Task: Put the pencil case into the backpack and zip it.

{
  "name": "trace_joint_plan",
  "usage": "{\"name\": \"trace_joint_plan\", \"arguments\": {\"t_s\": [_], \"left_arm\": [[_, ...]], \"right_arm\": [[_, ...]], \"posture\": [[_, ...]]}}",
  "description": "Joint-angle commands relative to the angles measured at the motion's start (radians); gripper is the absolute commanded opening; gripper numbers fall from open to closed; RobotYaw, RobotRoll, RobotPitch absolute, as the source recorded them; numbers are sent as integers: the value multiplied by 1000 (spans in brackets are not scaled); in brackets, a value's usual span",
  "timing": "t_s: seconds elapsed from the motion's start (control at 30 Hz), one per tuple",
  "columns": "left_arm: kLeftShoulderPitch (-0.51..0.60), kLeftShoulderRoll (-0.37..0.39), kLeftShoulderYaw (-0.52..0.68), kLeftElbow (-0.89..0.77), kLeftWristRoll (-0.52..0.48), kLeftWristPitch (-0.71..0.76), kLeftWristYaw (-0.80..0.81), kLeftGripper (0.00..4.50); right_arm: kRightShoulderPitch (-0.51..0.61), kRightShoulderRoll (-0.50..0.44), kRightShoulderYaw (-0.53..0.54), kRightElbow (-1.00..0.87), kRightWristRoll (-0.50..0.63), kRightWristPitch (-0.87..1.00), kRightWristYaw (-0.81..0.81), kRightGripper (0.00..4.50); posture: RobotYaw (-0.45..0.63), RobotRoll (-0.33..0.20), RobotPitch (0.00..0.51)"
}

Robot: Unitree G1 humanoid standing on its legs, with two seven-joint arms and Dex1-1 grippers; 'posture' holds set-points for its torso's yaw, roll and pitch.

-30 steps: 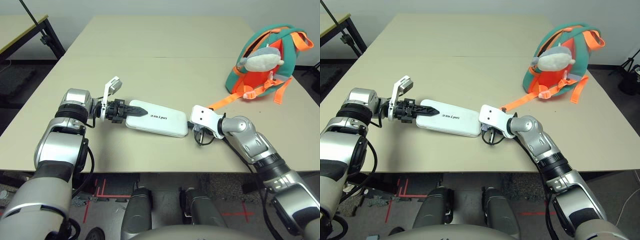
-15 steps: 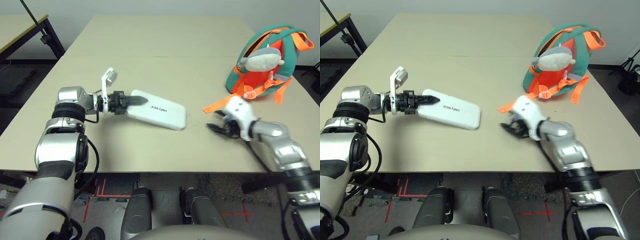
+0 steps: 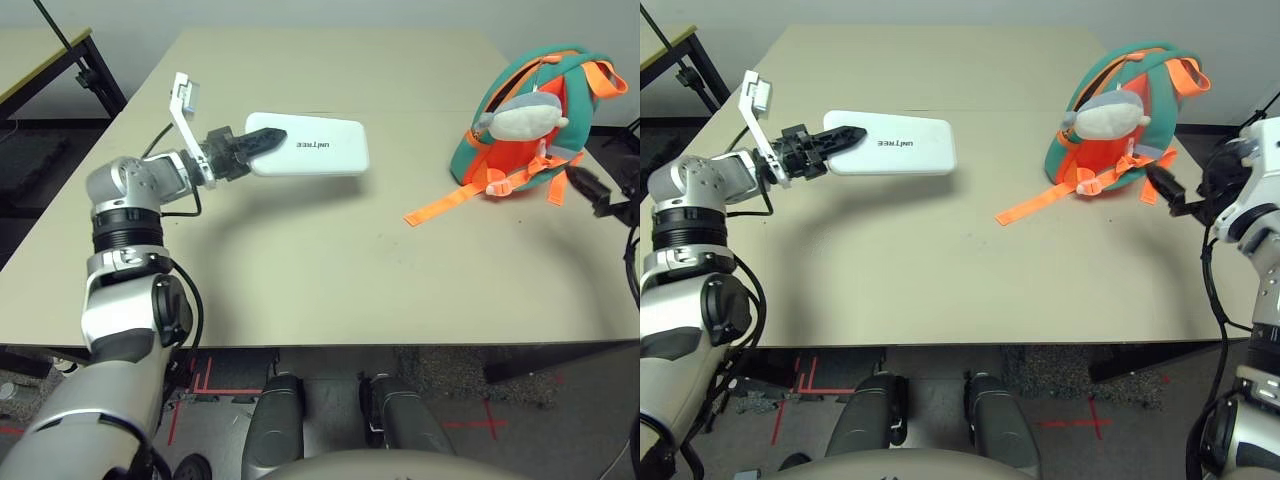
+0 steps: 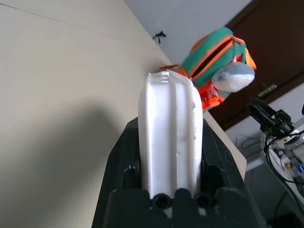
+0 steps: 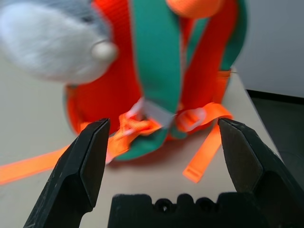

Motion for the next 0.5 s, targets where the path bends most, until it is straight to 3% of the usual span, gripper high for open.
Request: {"name": "trace_joint_plan", "arguments": {"t_s": [0.03, 0.5], "left_arm": [[15, -17, 35, -76, -56, -35, 40, 1292], [116, -27, 38, -240, -176, 33, 132, 1292]], "right_arm": [[-89, -8, 28, 160, -8, -78, -12, 4500], [-339, 7, 156, 642, -72, -330, 5, 4500]], "posture": [[59, 0, 84], [113, 0, 80]]}}
